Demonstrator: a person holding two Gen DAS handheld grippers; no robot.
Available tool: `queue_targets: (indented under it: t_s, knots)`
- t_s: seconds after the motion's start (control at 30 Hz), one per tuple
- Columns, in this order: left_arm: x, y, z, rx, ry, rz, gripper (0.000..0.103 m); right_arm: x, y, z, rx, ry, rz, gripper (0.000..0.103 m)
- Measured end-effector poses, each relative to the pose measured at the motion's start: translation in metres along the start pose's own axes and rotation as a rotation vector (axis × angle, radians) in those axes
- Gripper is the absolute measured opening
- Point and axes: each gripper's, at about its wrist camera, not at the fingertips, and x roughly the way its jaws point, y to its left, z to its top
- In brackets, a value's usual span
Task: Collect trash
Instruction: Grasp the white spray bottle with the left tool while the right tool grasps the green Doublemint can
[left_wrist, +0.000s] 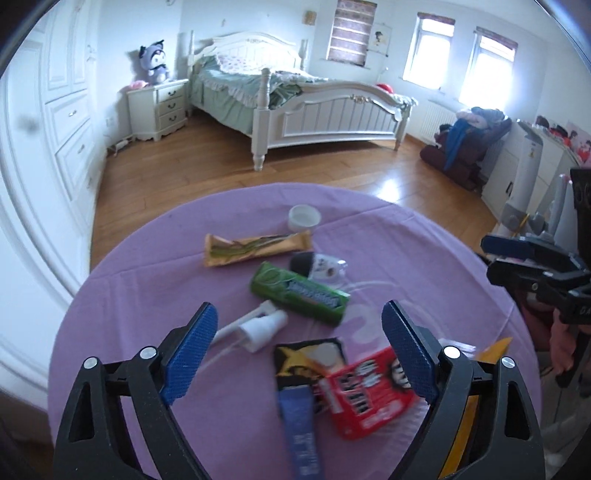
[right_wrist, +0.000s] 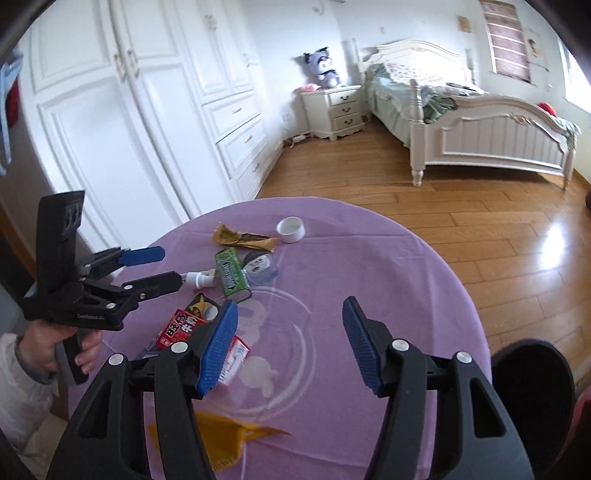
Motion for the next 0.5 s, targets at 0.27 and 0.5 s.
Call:
queue_targets:
  t_s: [0.27,0.5]
  knots:
    - [0.031,0.012,-0.013,0.205,0.114,-0.039,0.062,0.076,0.060,0.027,-0.233,0.213,0.032,0.048]
    - [0.045,0.031,-0.014,0.188,0.098,-0.041,0.029,0.112,0.075,0.032,-0.291,0.332,0.010,0.044]
